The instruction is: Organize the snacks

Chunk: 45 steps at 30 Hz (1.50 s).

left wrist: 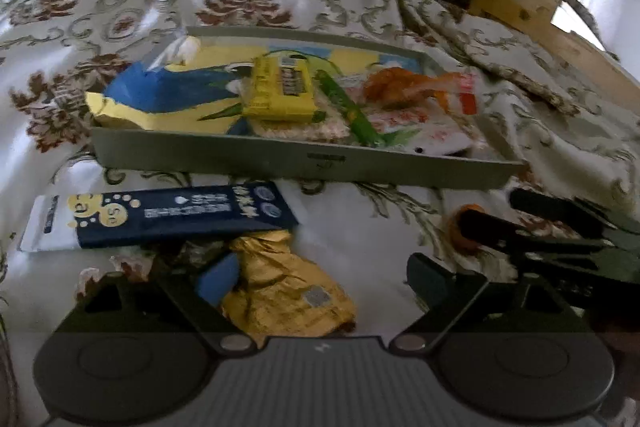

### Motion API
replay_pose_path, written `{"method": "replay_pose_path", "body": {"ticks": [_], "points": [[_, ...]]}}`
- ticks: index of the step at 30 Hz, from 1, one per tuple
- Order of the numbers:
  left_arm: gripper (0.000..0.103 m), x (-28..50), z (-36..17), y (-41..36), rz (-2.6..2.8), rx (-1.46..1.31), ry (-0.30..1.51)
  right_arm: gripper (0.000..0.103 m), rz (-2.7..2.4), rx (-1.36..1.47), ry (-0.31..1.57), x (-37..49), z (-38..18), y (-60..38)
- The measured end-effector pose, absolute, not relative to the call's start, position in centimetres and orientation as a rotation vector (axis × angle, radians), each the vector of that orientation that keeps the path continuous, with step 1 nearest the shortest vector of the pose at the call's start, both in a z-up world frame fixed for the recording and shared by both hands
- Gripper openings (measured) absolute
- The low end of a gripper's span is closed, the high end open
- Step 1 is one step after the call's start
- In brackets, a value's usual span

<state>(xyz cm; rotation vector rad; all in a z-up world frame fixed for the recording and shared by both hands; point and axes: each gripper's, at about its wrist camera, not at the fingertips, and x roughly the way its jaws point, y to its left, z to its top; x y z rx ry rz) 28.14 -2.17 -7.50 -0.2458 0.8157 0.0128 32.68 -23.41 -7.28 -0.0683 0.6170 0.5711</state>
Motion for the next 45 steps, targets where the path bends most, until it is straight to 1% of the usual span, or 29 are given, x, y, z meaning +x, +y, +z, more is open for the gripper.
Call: {"method": "replay_pose_path", "body": {"ticks": [2, 5, 9, 11, 16, 18, 19, 21, 23, 30, 37, 41, 43, 45], "points": [[0.093, 28.5, -7.9, -1.5, 0.075, -0.264, 0.856, 0.078, 0.58, -0.067, 0.631, 32.8, -7.5, -23.4], [0.092, 28.5, -7.9, -0.9, 0.073, -0.277, 0.866, 0.072, 0.598, -0.098, 0.643, 32.6, -7.8, -22.8], [0.091, 29.5, -8.2, -1.7, 0.102, -0.224, 0.884, 0.066, 0.597, -0.12, 0.654, 32.4, -8.2, -22.2], [0.091, 30.1, -8.4, -1.9, 0.115, -0.202, 0.887, 0.065, 0.587, -0.121, 0.657, 32.3, -8.3, -22.1], [0.08, 30.2, -8.6, -1.4, 0.133, -0.213, 0.877, 0.061, 0.545, -0.125, 0.669, 32.4, -8.7, -21.4], [0.071, 29.6, -8.6, -1.0, 0.117, -0.203, 0.864, 0.054, 0.544, -0.146, 0.668, 32.2, -8.8, -21.1], [0.071, 29.4, -8.6, -0.8, 0.1, -0.202, 0.859, 0.052, 0.542, -0.154, 0.668, 32.1, -8.7, -20.9], [0.069, 29.1, -8.6, -0.6, 0.083, -0.203, 0.855, 0.041, 0.54, -0.16, 0.672, 32.0, -8.7, -20.8], [0.068, 29.0, -8.5, -0.7, 0.08, -0.2, 0.858, 0.037, 0.545, -0.153, 0.674, 31.9, -8.6, -20.8], [0.062, 27.9, -7.9, -0.7, 0.044, -0.227, 0.882, 0.036, 0.554, -0.156, 0.664, 31.4, -8.0, -20.7], [0.062, 25.1, -7.6, -1.3, 0.011, -0.261, 0.92, 0.036, 0.588, -0.196, 0.632, 29.9, -7.1, -20.3], [0.066, 25.1, -7.6, -2.1, 0.024, -0.198, 0.931, 0.036, 0.603, -0.208, 0.618, 29.5, -6.9, -20.1], [0.072, 25.6, -7.7, -2.3, 0.02, -0.189, 0.939, 0.036, 0.601, -0.206, 0.615, 29.6, -6.8, -20.1], [0.083, 26.1, -7.8, -2.5, -0.004, -0.179, 0.95, 0.036, 0.595, -0.2, 0.614, 29.8, -6.9, -20.3]]}}
